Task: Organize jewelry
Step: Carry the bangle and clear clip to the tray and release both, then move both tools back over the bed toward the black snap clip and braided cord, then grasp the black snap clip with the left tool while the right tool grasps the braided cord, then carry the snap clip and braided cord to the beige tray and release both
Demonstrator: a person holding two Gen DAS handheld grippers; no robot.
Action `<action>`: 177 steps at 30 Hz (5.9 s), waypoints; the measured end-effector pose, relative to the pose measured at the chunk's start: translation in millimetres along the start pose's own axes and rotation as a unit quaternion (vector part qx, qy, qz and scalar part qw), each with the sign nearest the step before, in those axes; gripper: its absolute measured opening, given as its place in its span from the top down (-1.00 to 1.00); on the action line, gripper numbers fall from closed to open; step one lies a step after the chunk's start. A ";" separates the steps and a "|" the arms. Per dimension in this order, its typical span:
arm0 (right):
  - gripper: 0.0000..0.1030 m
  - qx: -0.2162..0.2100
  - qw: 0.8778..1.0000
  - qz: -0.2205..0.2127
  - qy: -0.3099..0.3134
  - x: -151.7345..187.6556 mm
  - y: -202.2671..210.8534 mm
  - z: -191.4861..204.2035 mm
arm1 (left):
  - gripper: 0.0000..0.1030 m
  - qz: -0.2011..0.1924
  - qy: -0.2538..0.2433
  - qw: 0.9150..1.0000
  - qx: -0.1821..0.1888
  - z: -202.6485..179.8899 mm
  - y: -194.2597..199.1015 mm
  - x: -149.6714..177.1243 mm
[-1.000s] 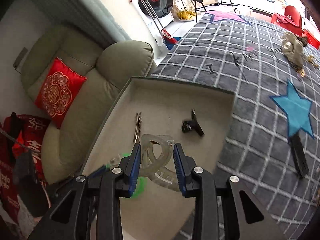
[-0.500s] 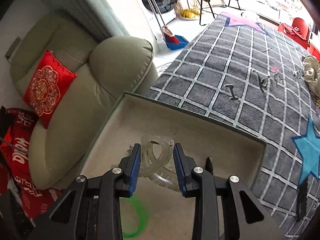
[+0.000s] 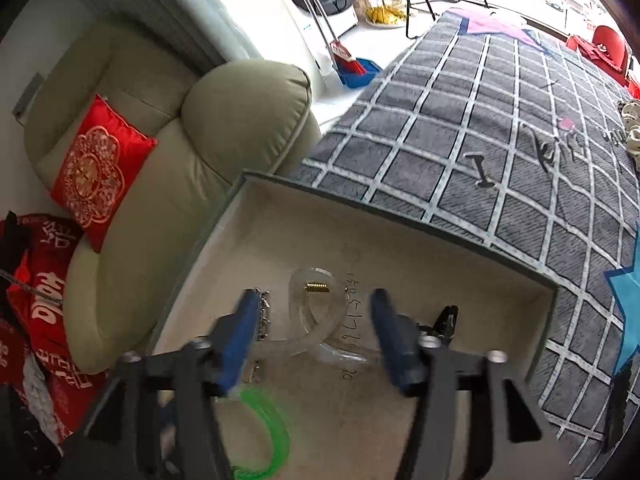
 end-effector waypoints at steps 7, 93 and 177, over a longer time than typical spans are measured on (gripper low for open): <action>-0.51 -0.008 0.999 -0.032 -0.020 -2.5 38.7 -7.9 | -0.78 -0.018 -0.001 1.000 0.001 -5.1 18.2 -8.3; 0.84 0.230 0.968 -0.102 0.003 159.2 241.6 -272.6 | 0.13 0.057 -0.136 0.977 0.156 -319.2 -34.9 11.9; 0.85 0.108 0.984 -0.140 -0.038 128.9 276.9 -147.4 | 0.37 -0.048 -0.073 0.979 0.182 -183.5 85.3 -16.0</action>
Point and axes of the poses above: each gripper's, at about its wrist camera, not at the fingertips, and y roughly against the way its jaws point, z to its left, x to its underside, the point moved 3 cm from there along -y, roughly the way its jaws point, and after that the axes turned 15 degrees about -z, right-handed, at the moved point
